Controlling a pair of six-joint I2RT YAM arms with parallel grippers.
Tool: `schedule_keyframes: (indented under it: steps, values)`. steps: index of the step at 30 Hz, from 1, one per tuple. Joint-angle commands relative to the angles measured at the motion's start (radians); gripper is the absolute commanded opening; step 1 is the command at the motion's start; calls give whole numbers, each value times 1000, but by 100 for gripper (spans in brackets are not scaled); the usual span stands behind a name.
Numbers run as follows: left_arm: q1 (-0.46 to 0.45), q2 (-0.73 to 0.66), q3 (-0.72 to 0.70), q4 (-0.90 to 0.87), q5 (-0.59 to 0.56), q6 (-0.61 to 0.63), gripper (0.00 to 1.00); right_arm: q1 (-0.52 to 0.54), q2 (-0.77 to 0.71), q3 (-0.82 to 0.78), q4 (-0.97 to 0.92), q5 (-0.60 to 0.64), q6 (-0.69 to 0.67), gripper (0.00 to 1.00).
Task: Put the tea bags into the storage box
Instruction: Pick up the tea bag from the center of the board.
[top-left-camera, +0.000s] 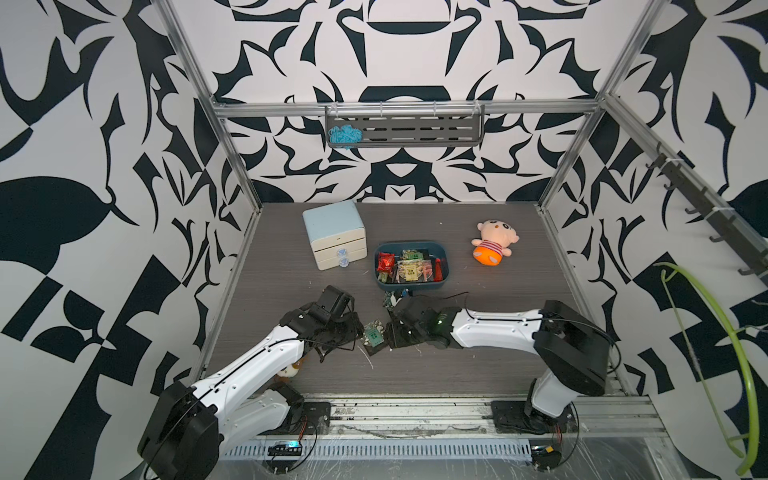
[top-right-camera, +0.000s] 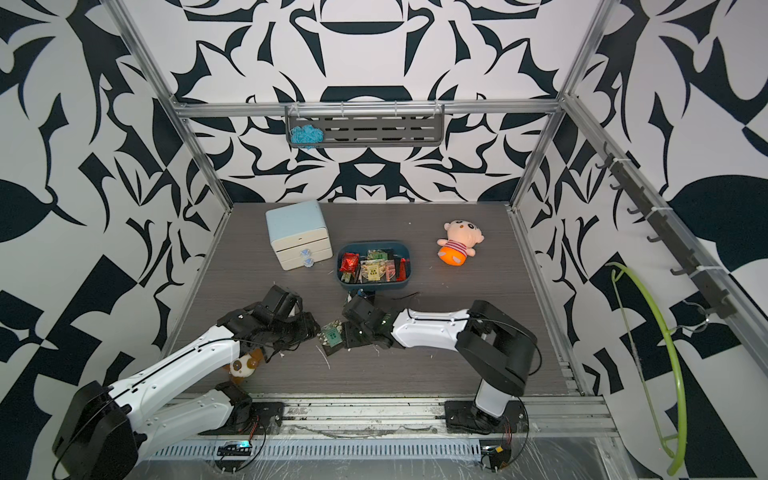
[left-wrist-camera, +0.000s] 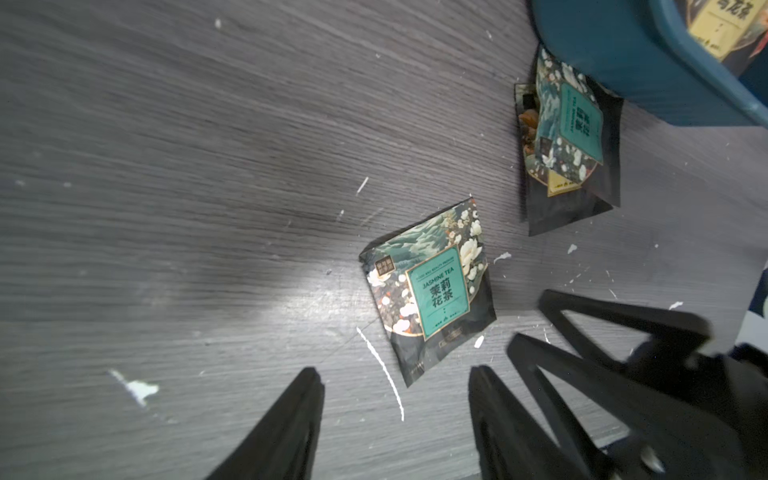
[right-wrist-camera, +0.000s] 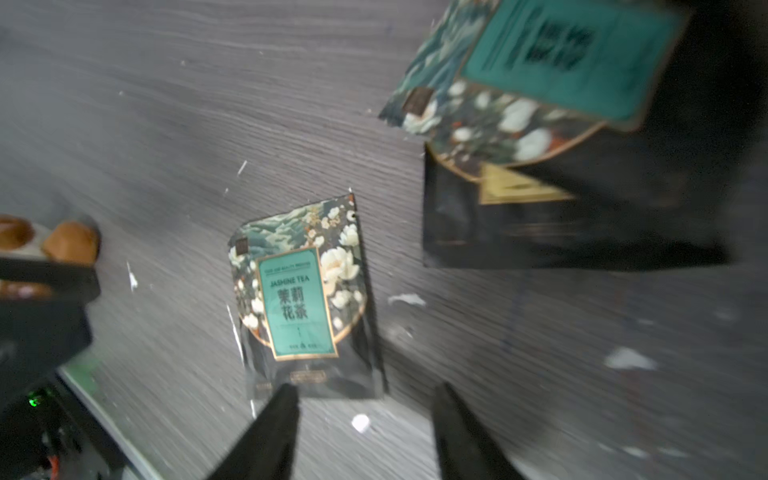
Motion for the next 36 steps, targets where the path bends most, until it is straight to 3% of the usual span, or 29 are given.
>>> schedule_keyframes:
  steps: [1, 7, 15, 24, 36]
  values:
    - [3, 5, -30, 67, 27, -39, 60, 7, 37, 83, 10, -32, 11, 45]
    - [2, 5, -87, 117, -1, -98, 53, 7, 102, 168, -69, 5, -2, 23]
    - [3, 25, -128, 211, 30, -131, 51, 8, 123, 173, -107, 35, -2, 10]
    - [-6, 120, -122, 275, 67, -136, 47, 7, 148, 164, -126, 42, 3, 3]
    - [-27, 209, -111, 339, 83, -156, 30, 7, 139, 157, -118, 39, 0, 3]
